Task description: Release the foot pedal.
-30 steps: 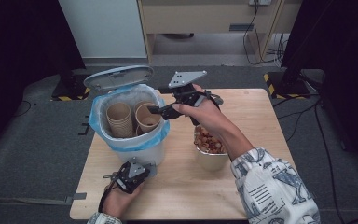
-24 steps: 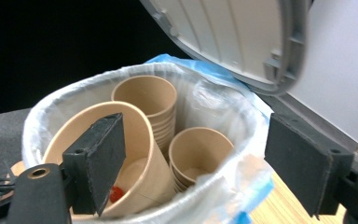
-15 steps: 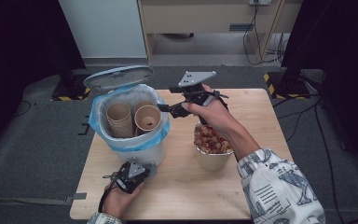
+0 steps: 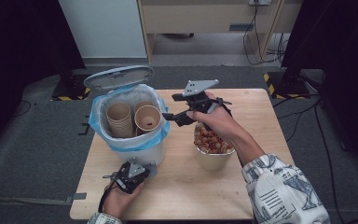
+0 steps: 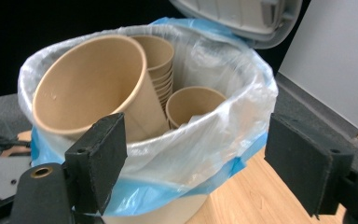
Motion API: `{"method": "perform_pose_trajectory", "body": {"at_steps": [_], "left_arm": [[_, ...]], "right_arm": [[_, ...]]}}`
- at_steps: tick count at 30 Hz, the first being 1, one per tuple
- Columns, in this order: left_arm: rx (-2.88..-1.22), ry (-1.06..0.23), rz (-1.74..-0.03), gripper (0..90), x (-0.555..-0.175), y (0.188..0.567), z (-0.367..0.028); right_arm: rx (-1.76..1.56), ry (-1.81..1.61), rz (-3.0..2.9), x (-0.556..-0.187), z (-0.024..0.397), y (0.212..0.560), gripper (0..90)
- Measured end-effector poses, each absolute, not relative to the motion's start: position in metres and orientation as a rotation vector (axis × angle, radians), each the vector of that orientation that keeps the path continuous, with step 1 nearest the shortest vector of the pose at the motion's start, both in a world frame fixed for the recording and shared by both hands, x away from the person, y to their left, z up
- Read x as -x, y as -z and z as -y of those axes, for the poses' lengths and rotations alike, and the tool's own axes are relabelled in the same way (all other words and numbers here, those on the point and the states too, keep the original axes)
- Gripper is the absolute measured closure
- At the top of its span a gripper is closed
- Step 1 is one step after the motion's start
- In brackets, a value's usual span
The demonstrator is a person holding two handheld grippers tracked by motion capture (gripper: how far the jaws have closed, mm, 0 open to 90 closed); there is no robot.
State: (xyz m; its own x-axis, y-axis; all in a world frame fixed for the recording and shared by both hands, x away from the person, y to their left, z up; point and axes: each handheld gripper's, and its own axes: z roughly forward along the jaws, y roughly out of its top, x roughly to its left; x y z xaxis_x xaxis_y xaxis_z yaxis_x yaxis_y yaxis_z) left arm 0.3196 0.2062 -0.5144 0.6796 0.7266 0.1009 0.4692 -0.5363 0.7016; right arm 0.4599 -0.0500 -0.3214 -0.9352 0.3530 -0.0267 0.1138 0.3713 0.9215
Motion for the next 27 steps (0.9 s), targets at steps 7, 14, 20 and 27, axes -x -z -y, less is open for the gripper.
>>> {"method": "perform_pose_trajectory", "body": {"at_steps": [7,14,20,27], "left_arm": [[-2.235,-0.507,-0.916,89.6,-0.32,0.514,-0.206],[-2.234,-0.505,-0.915,89.6,-0.32,0.514,-0.206],[-2.239,-0.503,-0.915,89.6,-0.32,0.514,-0.207],[-2.238,-0.502,-0.915,89.6,-0.32,0.514,-0.207]], "right_arm": [[-0.362,-1.595,-2.441,-0.454,0.043,0.323,21.8],[-0.328,-1.611,-2.434,-0.451,0.019,0.312,22.1],[-0.306,-1.612,-2.45,-0.45,-0.006,0.309,21.9],[-0.322,-1.603,-2.445,-0.452,-0.023,0.309,21.2]]}}
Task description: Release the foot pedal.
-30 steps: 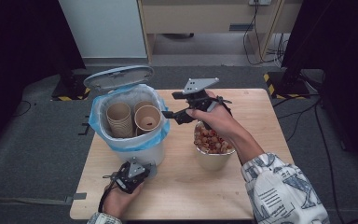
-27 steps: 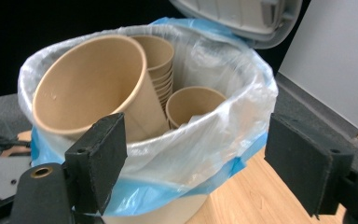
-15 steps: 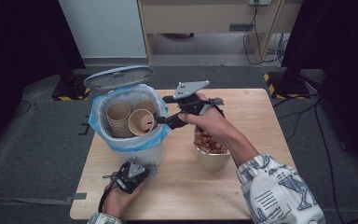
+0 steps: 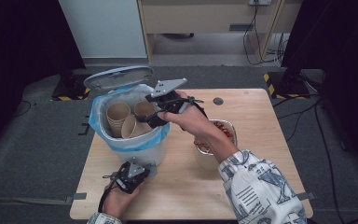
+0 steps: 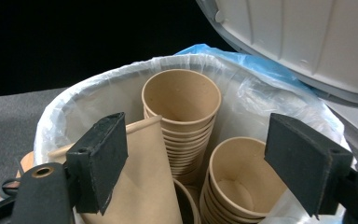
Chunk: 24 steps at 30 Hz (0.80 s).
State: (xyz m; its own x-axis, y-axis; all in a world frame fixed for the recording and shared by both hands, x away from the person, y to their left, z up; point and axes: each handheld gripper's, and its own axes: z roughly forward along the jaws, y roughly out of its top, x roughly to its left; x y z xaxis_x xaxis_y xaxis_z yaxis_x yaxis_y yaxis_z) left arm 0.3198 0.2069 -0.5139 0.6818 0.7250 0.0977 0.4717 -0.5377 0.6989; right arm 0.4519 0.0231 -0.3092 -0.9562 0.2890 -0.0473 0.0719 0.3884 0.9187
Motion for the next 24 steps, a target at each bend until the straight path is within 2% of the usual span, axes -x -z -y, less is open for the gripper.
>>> {"method": "perform_pose_trajectory", "body": {"at_steps": [24], "left_arm": [[-2.226,-0.504,-0.914,87.7,-0.318,0.513,-0.207]], "right_arm": [[-0.529,-1.6,-2.315,-0.476,0.042,0.307,18.0]]}}
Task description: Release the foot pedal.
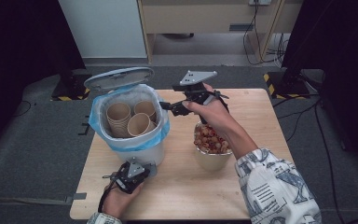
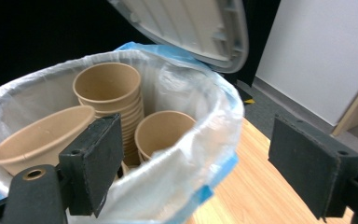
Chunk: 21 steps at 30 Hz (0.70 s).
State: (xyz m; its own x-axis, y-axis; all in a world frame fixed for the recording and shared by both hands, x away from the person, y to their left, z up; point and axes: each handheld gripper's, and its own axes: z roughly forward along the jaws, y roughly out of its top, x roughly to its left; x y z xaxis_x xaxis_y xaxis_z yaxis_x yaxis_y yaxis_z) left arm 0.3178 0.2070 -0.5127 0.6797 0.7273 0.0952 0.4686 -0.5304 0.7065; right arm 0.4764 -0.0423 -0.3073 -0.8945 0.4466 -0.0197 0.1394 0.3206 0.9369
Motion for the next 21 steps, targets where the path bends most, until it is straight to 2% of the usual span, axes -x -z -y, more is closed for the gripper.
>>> {"method": "perform_pose_trajectory", "body": {"at_steps": [2,10,21], "left_arm": [[-2.217,-0.518,-0.921,82.2,-0.314,0.51,-0.208],[-2.098,-0.489,-0.954,74.2,-0.29,0.494,-0.222],[-1.995,-0.495,-1.111,46.4,-0.283,0.488,-0.25]], "right_arm": [[-0.545,-1.599,-2.307,-0.477,0.05,0.307,17.7],[-0.613,-1.581,-2.268,-0.482,0.084,0.31,16.6],[-0.699,-1.561,-2.205,-0.485,0.126,0.313,15.1]]}}
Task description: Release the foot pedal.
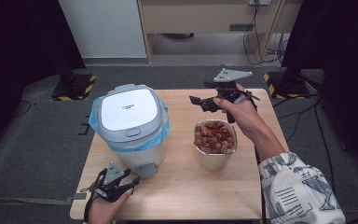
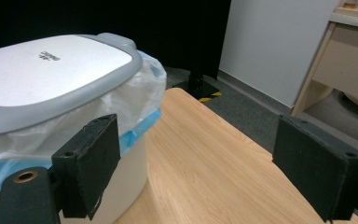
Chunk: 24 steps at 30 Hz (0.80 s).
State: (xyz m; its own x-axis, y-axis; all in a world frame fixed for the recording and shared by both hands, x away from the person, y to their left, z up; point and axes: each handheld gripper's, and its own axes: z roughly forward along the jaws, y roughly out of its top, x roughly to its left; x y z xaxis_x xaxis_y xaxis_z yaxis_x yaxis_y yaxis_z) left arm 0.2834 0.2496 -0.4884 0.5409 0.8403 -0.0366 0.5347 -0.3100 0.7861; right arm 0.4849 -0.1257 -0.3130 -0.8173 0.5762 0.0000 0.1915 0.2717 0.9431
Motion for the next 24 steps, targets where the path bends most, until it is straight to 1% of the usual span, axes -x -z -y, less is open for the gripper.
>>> {"method": "perform_pose_trajectory", "body": {"at_steps": [13,20,24], "left_arm": [[-1.991,-0.543,-1.216,21.9,-0.291,0.496,-0.264],[-1.987,-0.552,-1.254,15.1,-0.296,0.5,-0.273],[-1.98,-0.565,-1.282,13.8,-0.3,0.502,-0.279]], "right_arm": [[-0.8,-1.498,-2.126,-0.485,0.16,0.32,10.5],[-0.882,-1.438,-2.062,-0.484,0.186,0.326,8.8],[-0.92,-1.398,-2.032,-0.482,0.204,0.334,8.4]]}}
